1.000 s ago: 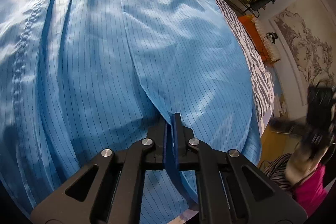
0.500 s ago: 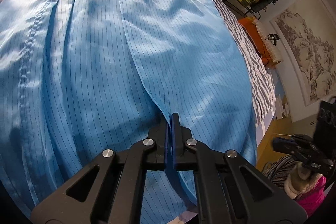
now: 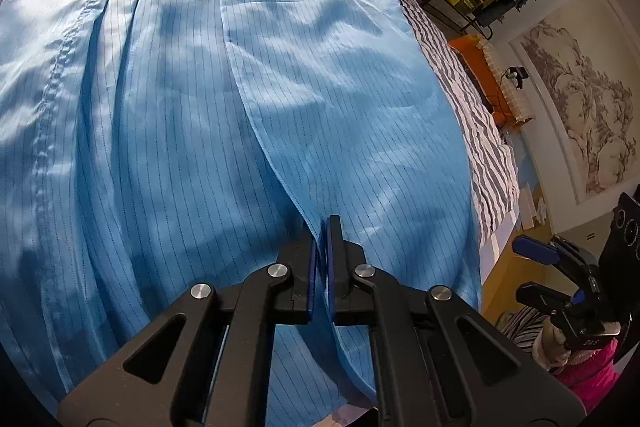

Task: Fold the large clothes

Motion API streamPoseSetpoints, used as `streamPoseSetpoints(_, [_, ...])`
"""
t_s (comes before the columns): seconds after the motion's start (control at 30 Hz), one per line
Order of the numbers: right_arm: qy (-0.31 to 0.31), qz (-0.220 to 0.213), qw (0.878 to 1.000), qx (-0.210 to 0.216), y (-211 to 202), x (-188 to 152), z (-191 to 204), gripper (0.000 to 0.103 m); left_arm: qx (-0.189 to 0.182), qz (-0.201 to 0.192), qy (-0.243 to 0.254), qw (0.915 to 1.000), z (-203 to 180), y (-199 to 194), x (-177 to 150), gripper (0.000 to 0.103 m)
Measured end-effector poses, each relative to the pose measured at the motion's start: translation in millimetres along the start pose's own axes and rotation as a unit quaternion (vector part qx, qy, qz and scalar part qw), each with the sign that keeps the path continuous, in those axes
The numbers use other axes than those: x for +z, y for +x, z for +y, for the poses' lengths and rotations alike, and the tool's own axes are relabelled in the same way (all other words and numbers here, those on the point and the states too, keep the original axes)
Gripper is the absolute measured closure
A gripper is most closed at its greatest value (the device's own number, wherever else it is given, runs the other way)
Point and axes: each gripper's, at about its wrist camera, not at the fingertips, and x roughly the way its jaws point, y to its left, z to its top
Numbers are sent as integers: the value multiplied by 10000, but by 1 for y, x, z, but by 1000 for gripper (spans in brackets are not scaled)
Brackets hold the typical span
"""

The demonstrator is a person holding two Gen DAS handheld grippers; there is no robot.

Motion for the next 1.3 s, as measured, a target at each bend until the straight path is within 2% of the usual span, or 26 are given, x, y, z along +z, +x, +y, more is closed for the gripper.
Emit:
streamPoseSetpoints(0.1, [87,87,9997,187,11,3,-4,45,13,21,-7,10000,1,1,0,102])
streamPoseSetpoints(0.23, [298,175,9992,197,28,7,-12,48,27,25,-5,10000,1,1,0,102])
streamPoseSetpoints(0.33, [517,402,9972,358,46,8,-20,73,35,28,-10,10000,1,2,0,102])
streamPoseSetpoints(0.37, [561,484,9965,397,51,8,-22,91,37,25,-14,10000,1,2,0,102])
streamPoseSetpoints(0.4, [611,533,9959,406,53,7,-23,101,42,17,-16,10000,0,2,0,102])
streamPoseSetpoints(0.5, [794,341,9954,420,37,4,-26,102,56,-42,-25,10000,-1,0,0,102])
streamPoseSetpoints(0.63, [980,-8,9942,453,-5,-7,-32,103,60,-94,24,9999,-3,-1,2,102])
streamPoseSetpoints(0.73, [866,-121,9940,665,-20,-13,-32,103,65,-44,-5,10000,-2,2,3,102])
streamPoseSetpoints(0.87, [774,137,9952,590,-2,-8,-29,102,61,-10,-50,10000,-2,5,3,102])
streamPoseSetpoints(1.13, [-67,629,9979,132,52,7,-7,101,71,10,77,9999,-6,4,1,102])
streamPoseSetpoints(1.23, [-207,622,9978,87,56,11,-5,85,65,7,94,9999,-5,2,0,102])
streamPoseSetpoints(1.3, [-302,490,9983,-15,54,12,-3,60,58,5,84,9999,-4,1,0,102])
